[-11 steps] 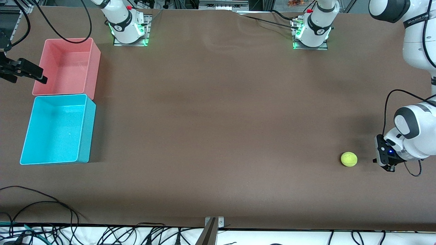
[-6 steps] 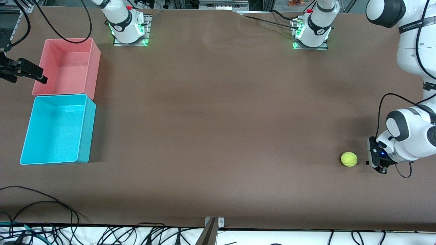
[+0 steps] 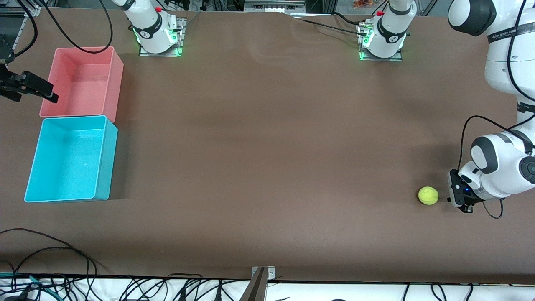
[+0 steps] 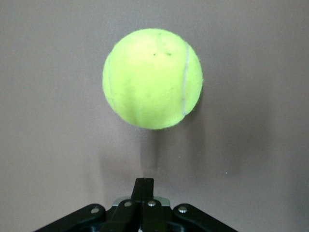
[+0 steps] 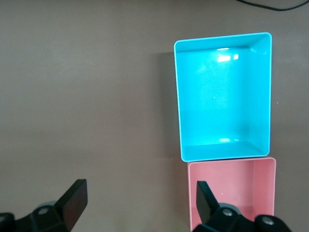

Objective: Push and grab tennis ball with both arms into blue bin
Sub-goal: 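Push the tennis ball with the left gripper toward the blue bin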

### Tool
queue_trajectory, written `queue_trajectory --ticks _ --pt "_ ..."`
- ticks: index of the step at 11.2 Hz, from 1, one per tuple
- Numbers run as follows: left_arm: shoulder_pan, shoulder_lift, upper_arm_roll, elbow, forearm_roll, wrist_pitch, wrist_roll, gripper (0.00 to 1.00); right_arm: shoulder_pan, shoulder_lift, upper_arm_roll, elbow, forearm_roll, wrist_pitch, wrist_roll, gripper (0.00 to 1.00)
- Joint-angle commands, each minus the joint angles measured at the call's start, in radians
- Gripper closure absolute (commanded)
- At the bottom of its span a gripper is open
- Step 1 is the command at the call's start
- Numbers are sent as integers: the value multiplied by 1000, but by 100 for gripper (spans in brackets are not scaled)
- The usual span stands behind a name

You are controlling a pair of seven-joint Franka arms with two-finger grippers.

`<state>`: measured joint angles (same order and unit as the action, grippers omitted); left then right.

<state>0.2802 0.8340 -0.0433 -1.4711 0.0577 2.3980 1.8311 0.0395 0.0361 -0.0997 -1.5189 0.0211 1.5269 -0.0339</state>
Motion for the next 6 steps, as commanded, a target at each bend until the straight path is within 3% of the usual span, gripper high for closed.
queue_trajectory --ticks 1,4,6 --pt "-50 -1 -3 -26 22 12 -65 100 2 2 2 16 -1 -14 3 0" --pt "-81 -6 -41 -67 10 23 -111 100 2 2 2 16 -1 -14 3 0" --pt "-84 -15 -145 -109 14 26 -291 100 2 2 2 16 -1 -14 3 0"
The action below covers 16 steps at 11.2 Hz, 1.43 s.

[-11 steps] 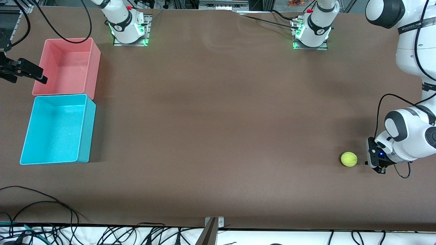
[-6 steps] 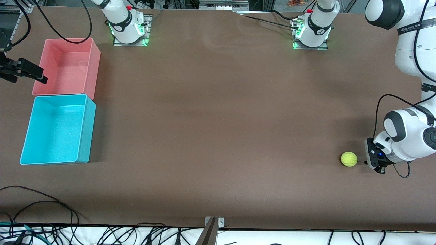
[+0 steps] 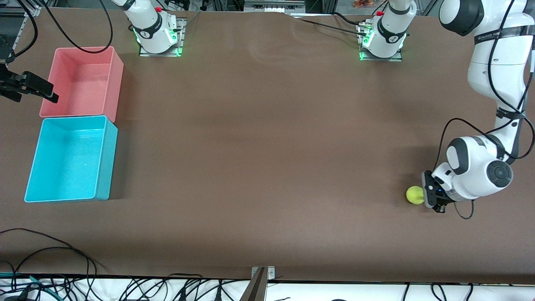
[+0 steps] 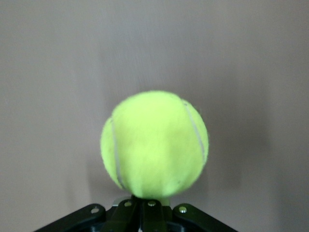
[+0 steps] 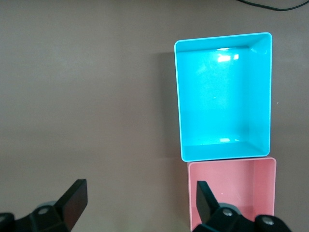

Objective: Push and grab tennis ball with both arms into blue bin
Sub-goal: 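Push the tennis ball with the left gripper toward the blue bin, then withdraw the left gripper while the right gripper reaches the ball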

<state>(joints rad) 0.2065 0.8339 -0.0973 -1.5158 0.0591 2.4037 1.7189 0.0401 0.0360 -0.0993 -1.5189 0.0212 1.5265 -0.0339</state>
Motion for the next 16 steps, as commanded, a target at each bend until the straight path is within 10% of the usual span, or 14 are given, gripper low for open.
queue_trajectory --ticks 1,7,14,16 --pt "-51 -18 -111 -66 30 20 -285 100 1 2 1 16 -1 -14 3 0" --pt "-274 -136 -113 -66 34 -89 -516 100 3 2 1 16 -3 -14 5 0" --pt "-128 -185 -99 -72 70 -220 -838 100 66 117 12 14 0 82 5 0" --pt "-119 -231 -87 -69 71 -309 -1153 74 73 166 15 14 5 156 6 0"
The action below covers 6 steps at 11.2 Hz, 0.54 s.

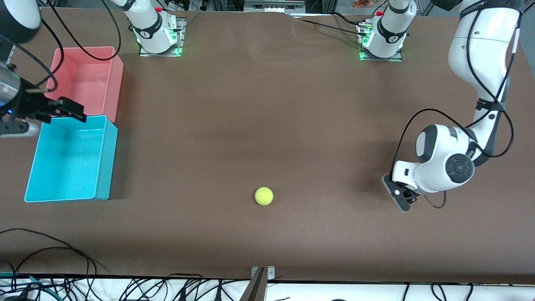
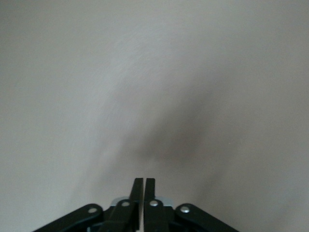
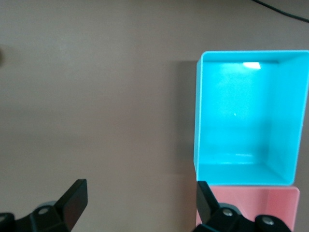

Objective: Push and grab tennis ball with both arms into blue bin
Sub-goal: 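Withdraw the left gripper while the right gripper reaches the ball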

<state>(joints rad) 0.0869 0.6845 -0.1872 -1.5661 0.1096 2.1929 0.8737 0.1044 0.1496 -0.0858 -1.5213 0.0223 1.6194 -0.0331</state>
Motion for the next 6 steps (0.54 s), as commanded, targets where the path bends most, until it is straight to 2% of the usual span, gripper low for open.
queue_trajectory --ticks 1,2,4,6 --pt "1 -101 5 -21 21 -116 -437 31 9 76 1 13 17 113 4 0" --pt "-1 -126 6 -22 22 -134 -572 0 11 109 1 16 43 153 2 0" --pt "-3 -154 3 -22 42 -145 -822 0 8 174 0 16 141 250 -7 0" --pt "-6 -178 3 -20 42 -147 -1031 0 32 238 1 20 137 351 -40 0"
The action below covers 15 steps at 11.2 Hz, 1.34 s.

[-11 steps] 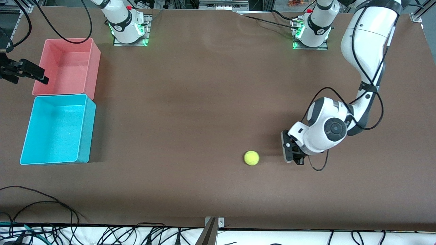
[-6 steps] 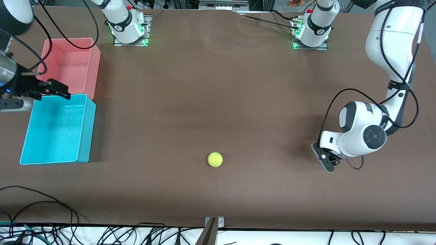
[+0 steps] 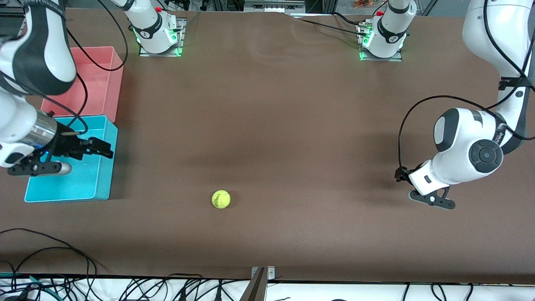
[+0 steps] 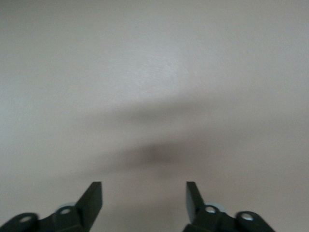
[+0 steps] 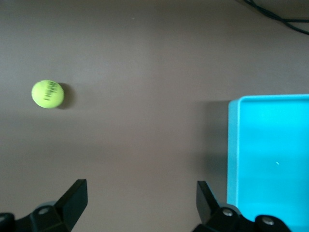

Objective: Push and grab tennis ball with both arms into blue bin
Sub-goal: 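Withdraw the left gripper while the right gripper reaches the ball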

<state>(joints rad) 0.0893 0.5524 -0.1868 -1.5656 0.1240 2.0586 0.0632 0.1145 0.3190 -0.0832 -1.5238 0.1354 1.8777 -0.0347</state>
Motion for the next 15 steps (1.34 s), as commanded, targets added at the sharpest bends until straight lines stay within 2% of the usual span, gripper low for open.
queue_trajectory --ticks 1,2,4,6,12,15 --pt "-5 -67 3 -21 28 -14 -264 0 34 99 -1 22 14 169 -48 0" --pt "4 -107 4 -21 28 -21 -302 0 46 130 -1 22 -32 254 -75 0" --pt "30 -202 6 -14 26 -121 -301 0 83 196 -1 22 -123 416 -82 0" --pt "43 -276 4 2 13 -210 -303 0 94 262 -1 22 -134 527 -82 0" --pt "69 -298 6 21 26 -207 -293 0 93 497 -1 24 -134 970 -80 0" --pt "82 -287 6 21 23 -200 -293 0 82 595 -3 24 -134 1110 -80 0"
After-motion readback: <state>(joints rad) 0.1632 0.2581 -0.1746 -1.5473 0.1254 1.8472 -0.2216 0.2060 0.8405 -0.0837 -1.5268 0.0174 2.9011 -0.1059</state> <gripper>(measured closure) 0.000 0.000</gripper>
